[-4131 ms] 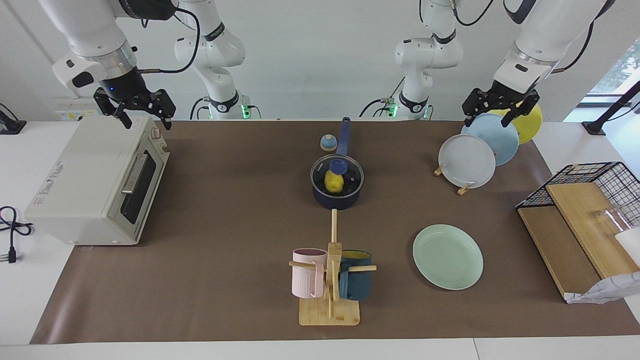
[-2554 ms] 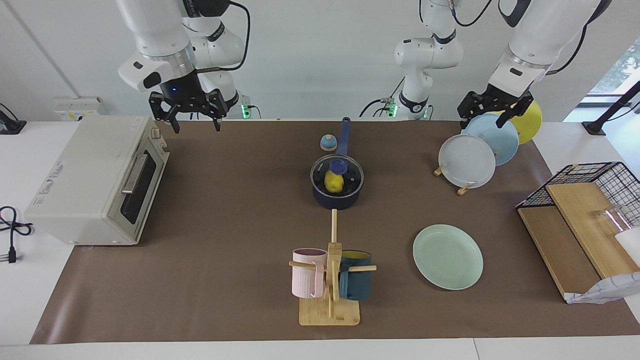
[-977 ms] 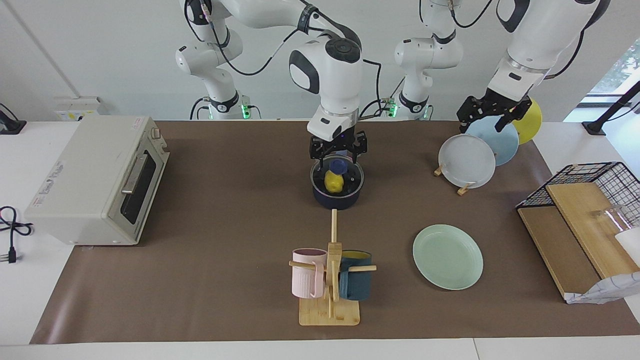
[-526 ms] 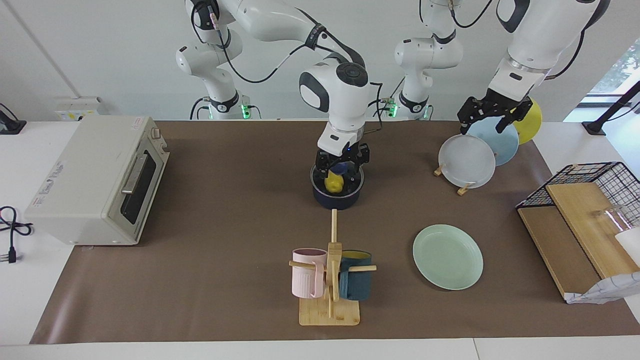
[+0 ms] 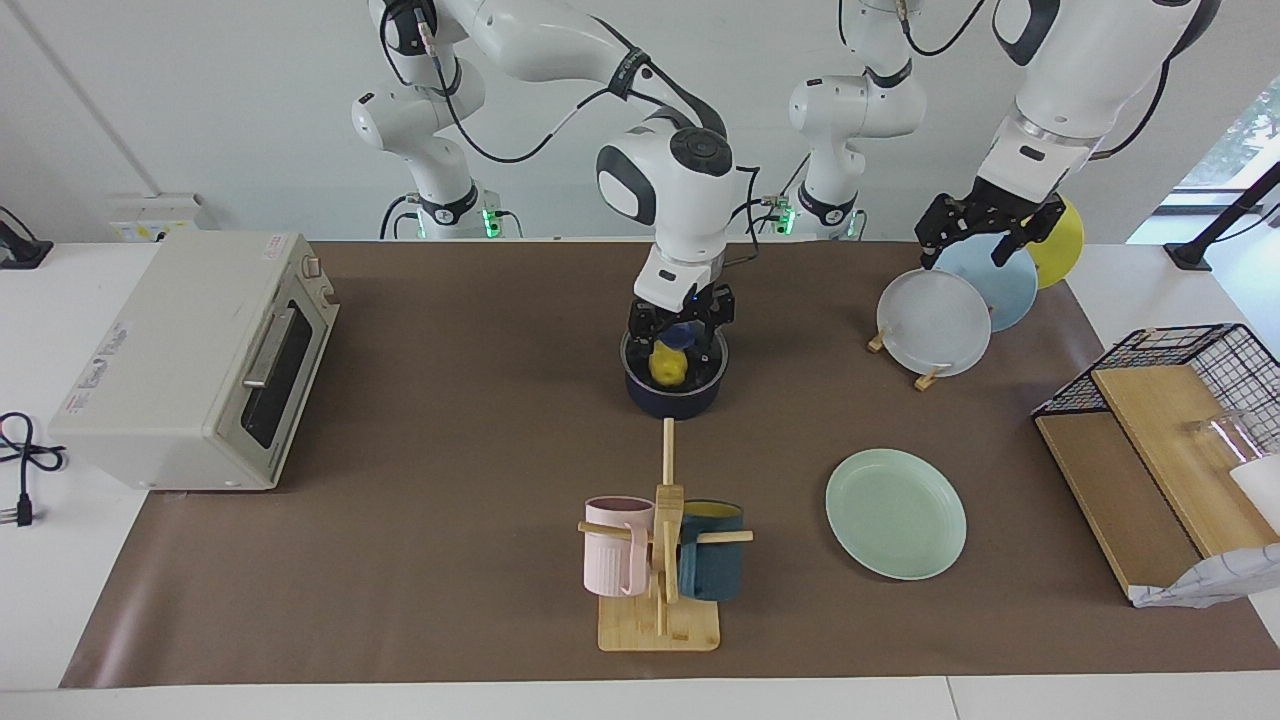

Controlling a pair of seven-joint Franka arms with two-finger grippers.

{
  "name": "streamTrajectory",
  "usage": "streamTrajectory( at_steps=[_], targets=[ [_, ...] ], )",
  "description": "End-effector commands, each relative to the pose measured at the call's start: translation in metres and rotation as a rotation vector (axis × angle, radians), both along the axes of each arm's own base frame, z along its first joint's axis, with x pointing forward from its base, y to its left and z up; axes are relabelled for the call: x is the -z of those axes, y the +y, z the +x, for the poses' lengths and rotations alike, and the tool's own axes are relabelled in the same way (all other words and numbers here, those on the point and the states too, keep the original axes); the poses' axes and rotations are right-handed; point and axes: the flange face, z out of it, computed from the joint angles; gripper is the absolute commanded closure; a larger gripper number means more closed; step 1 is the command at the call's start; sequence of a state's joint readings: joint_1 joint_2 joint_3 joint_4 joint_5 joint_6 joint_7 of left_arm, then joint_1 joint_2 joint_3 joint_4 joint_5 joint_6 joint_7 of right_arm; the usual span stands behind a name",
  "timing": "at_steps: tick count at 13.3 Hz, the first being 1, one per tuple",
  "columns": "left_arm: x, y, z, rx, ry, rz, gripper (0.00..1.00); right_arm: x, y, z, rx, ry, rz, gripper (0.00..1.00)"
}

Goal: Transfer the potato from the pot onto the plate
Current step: 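Reach the right gripper to the glass lid knob and grasp it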

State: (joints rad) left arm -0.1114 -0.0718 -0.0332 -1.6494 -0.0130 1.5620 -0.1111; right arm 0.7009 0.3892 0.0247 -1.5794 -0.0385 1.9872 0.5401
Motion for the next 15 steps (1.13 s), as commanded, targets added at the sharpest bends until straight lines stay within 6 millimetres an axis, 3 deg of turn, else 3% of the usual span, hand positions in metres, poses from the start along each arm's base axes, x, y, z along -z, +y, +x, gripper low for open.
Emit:
streamTrajectory(
  at_steps=[1, 7, 11, 15],
  targets=[
    [-0.001, 0.003, -0.008, -0.015, -0.018, 0.004, 0.00, 0.000, -0.006, -0.007, -0.024, -0.013, -0.001, 0.00],
    [-0.001, 0.005, -0.008, -0.018, -0.021, 0.003, 0.00, 0.006, -0.003, -0.019, -0.026, -0.003, 0.004, 0.00],
    [-0.002, 0.005, -0.007, -0.019, -0.027, 0.002, 0.00, 0.010, -0.004, -0.020, -0.026, -0.004, 0.007, 0.16],
    [-0.002, 0.005, -0.006, -0.019, -0.031, 0.002, 0.00, 0.009, -0.004, -0.020, -0.028, -0.005, 0.008, 0.23]
  ],
)
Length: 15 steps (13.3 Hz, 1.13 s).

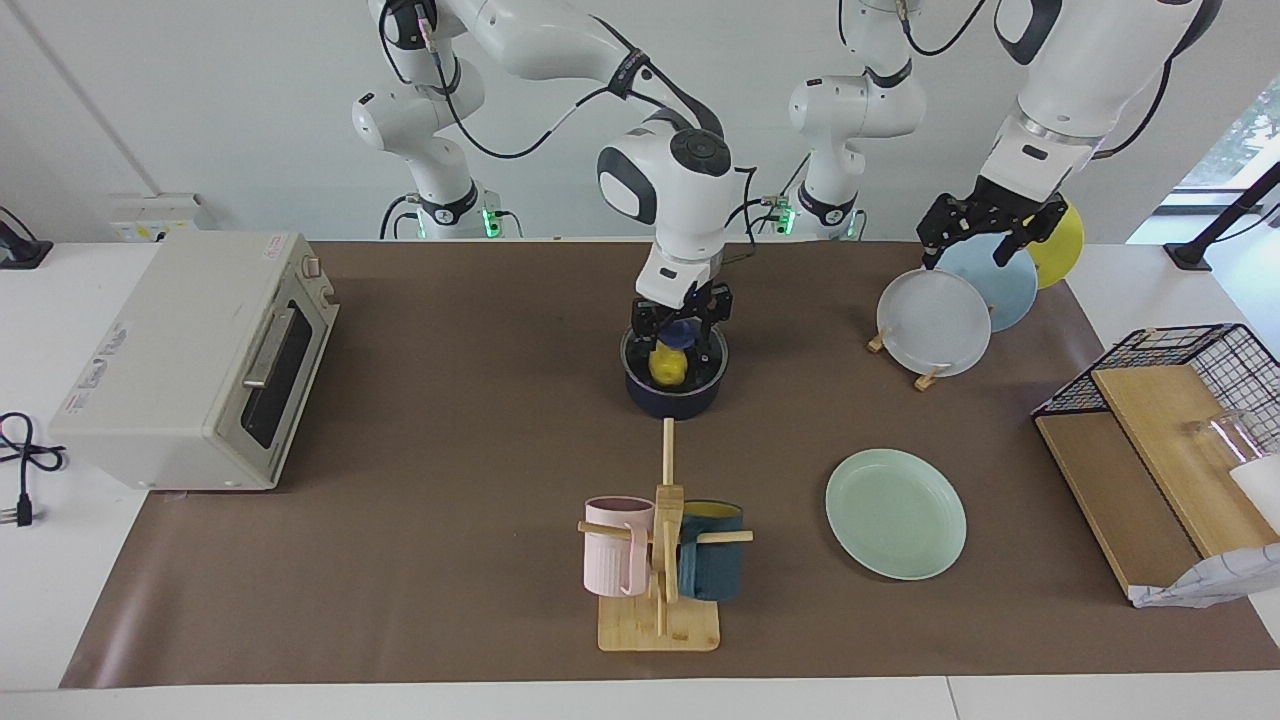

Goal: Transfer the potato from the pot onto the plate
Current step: 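Reach the right gripper to the glass lid knob and grasp it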

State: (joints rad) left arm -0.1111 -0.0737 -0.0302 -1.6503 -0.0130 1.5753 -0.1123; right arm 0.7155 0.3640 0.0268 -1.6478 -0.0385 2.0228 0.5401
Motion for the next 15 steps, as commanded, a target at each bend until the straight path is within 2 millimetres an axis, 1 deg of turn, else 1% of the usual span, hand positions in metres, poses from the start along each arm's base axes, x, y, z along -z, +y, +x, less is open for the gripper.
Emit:
streamTrajectory(
  at_steps=[1, 3, 4, 6, 11, 15],
  targets=[
    [0.000, 0.003, -0.008, -0.014, -0.016, 0.004, 0.00, -0.003, -0.005, -0.005, -0.010, -0.011, 0.012, 0.24],
    [0.000, 0.002, -0.008, -0.012, -0.017, 0.004, 0.00, -0.004, -0.005, -0.004, -0.011, -0.012, 0.013, 0.28],
    [0.000, 0.002, -0.008, -0.011, -0.019, 0.004, 0.00, -0.004, -0.005, -0.004, -0.009, -0.012, 0.015, 0.35],
    [0.001, 0.002, -0.008, -0.009, -0.016, 0.004, 0.00, -0.004, -0.005, -0.003, -0.007, -0.012, 0.015, 0.38],
    [0.000, 0.001, -0.007, -0.009, -0.023, 0.003, 0.00, -0.010, -0.004, -0.003, -0.008, -0.012, 0.013, 0.39],
    [0.000, -0.004, -0.007, 0.001, -0.028, 0.002, 0.00, -0.024, -0.005, 0.000, -0.008, -0.013, 0.012, 0.39]
  ],
)
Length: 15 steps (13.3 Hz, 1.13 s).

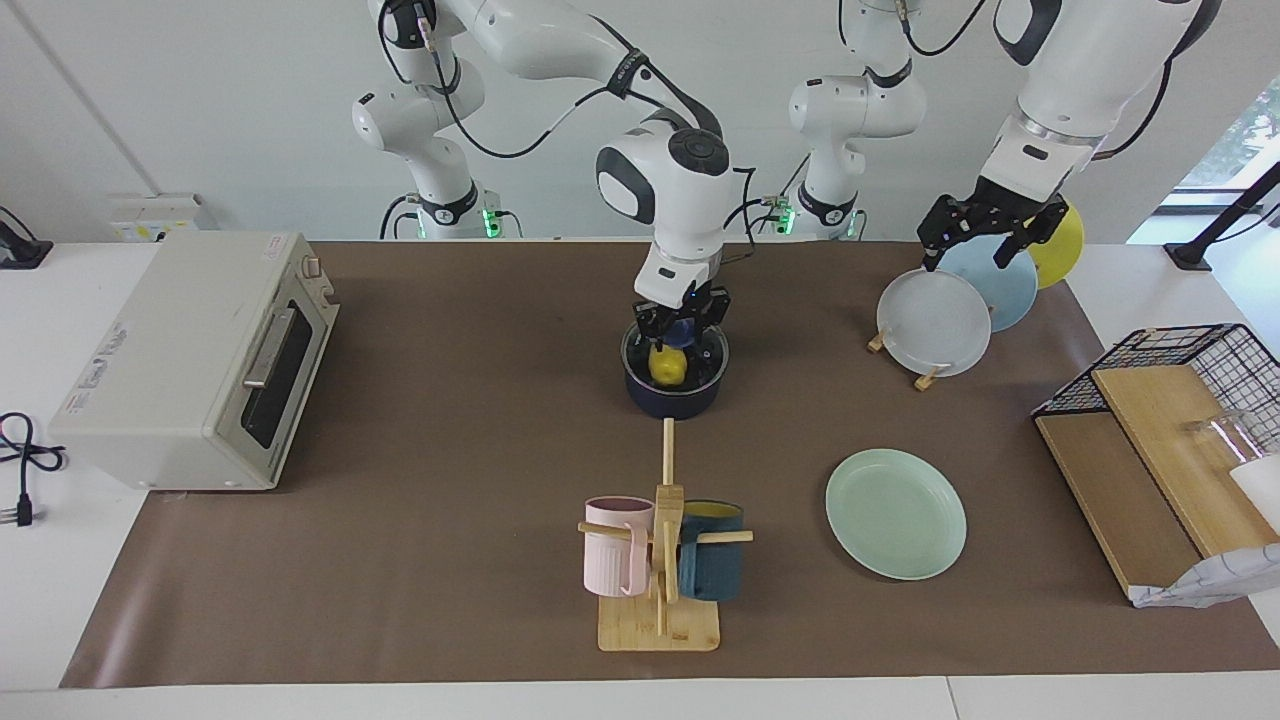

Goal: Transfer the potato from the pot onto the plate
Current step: 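Reach the right gripper to the glass lid knob and grasp it, then lift the glass lid off the pot with the right gripper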

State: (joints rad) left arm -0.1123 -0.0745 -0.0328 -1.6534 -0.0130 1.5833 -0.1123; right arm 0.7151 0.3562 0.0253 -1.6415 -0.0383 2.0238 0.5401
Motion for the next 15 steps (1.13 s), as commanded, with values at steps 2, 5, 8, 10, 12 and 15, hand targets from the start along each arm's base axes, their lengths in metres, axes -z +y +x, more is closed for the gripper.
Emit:
streamTrajectory(
  at_steps=[2, 5, 8, 10, 12, 15],
  targets=[
    [-0.001, -0.004, -0.008, 0.002, -0.025, 0.002, 0.00, -0.029, -0.011, 0.001, -0.013, -0.004, -0.001, 0.39],
    [-0.001, -0.005, -0.008, 0.001, -0.022, 0.003, 0.00, -0.058, -0.052, 0.034, -0.068, 0.000, -0.015, 0.39],
    [0.001, -0.017, -0.010, 0.020, -0.020, -0.004, 0.00, -0.068, -0.120, 0.075, -0.120, 0.003, -0.017, 0.39],
    [0.003, -0.036, -0.014, 0.002, -0.011, -0.019, 0.00, -0.065, -0.180, 0.105, -0.129, 0.008, -0.022, 0.39],
    [0.011, -0.070, -0.022, -0.031, -0.004, -0.020, 0.00, -0.056, -0.251, 0.131, -0.130, 0.008, -0.020, 0.42],
    [0.033, -0.132, -0.040, -0.093, -0.001, -0.040, 0.00, -0.029, -0.317, 0.139, -0.081, 0.028, -0.022, 0.42]
  ],
)
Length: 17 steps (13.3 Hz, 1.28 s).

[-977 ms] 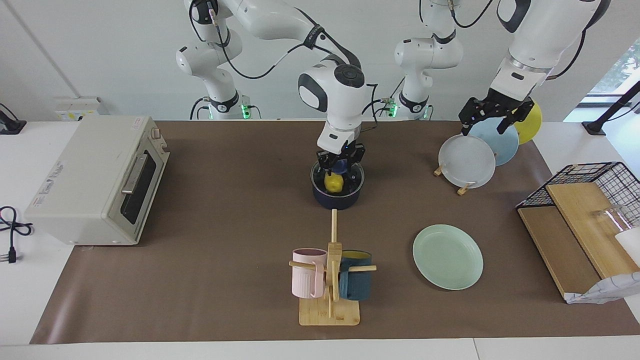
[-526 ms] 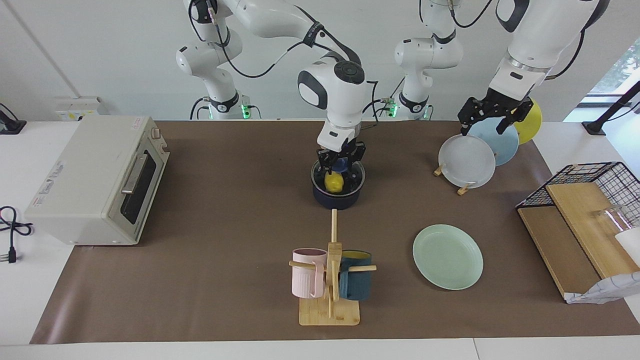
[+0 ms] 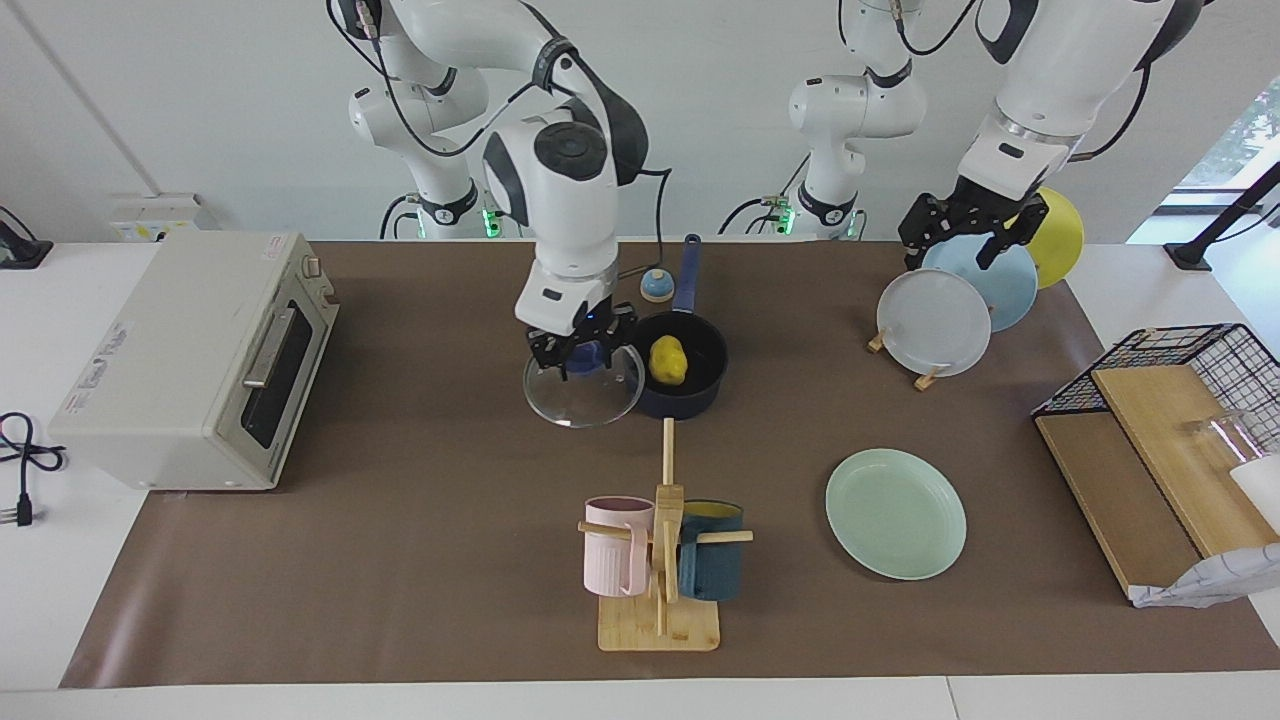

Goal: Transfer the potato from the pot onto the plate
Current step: 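Set the lid down with the right gripper while the left gripper reaches the pot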

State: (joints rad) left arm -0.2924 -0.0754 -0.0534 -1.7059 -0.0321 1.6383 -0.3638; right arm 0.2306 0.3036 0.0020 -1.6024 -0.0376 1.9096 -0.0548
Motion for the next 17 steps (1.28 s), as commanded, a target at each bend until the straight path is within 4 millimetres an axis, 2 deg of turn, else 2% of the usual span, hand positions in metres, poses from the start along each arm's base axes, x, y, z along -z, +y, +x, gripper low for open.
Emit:
streamTrajectory(
  at_steps=[1, 2, 3, 5, 6, 7, 8, 10, 11, 13, 14, 15, 17],
  targets=[
    [0.023, -0.043, -0.024, -0.040, 0.002, -0.028, 0.00, 0.027, -0.043, -0.003, 0.015, 0.004, 0.012, 0.42],
    [0.035, -0.065, -0.032, -0.039, 0.005, -0.028, 0.00, 0.042, -0.062, -0.001, 0.024, 0.003, 0.011, 0.42],
    [0.051, -0.084, -0.040, -0.042, -0.004, -0.034, 0.00, 0.058, -0.071, 0.001, 0.035, 0.010, 0.009, 0.42],
    [0.090, -0.116, -0.057, -0.019, -0.019, -0.044, 0.00, 0.078, -0.077, 0.006, 0.034, 0.015, -0.006, 0.42],
    [0.111, -0.138, -0.063, -0.024, -0.031, -0.056, 0.00, 0.089, -0.084, 0.011, 0.045, 0.009, -0.004, 0.42],
    [0.142, -0.165, -0.066, -0.032, -0.026, -0.057, 0.00, 0.100, -0.086, 0.015, 0.047, 0.013, -0.004, 0.42],
    [0.161, -0.177, -0.063, -0.033, -0.028, -0.060, 0.00, 0.104, -0.086, 0.017, 0.050, 0.001, -0.002, 0.42],
    [0.189, -0.194, -0.062, -0.011, -0.025, -0.058, 0.00, 0.113, -0.088, 0.021, 0.052, -0.012, 0.001, 0.42],
    [0.196, -0.197, -0.062, -0.003, -0.027, -0.058, 0.00, 0.118, -0.093, 0.024, 0.060, -0.021, 0.003, 0.42],
    [0.215, -0.202, -0.058, -0.003, -0.022, -0.054, 0.00, 0.121, -0.093, 0.023, 0.066, -0.012, 0.003, 0.39],
    [0.223, -0.205, -0.060, -0.001, -0.019, -0.053, 0.00, 0.121, -0.092, 0.024, 0.068, -0.015, 0.005, 0.23],
    [0.229, -0.210, -0.063, 0.009, -0.012, -0.047, 0.00, 0.121, -0.093, 0.024, 0.074, -0.017, 0.006, 0.01],
    [0.239, -0.211, -0.060, 0.007, -0.012, -0.047, 0.00, 0.116, -0.094, 0.023, 0.082, -0.009, 0.014, 0.00]
  ],
)
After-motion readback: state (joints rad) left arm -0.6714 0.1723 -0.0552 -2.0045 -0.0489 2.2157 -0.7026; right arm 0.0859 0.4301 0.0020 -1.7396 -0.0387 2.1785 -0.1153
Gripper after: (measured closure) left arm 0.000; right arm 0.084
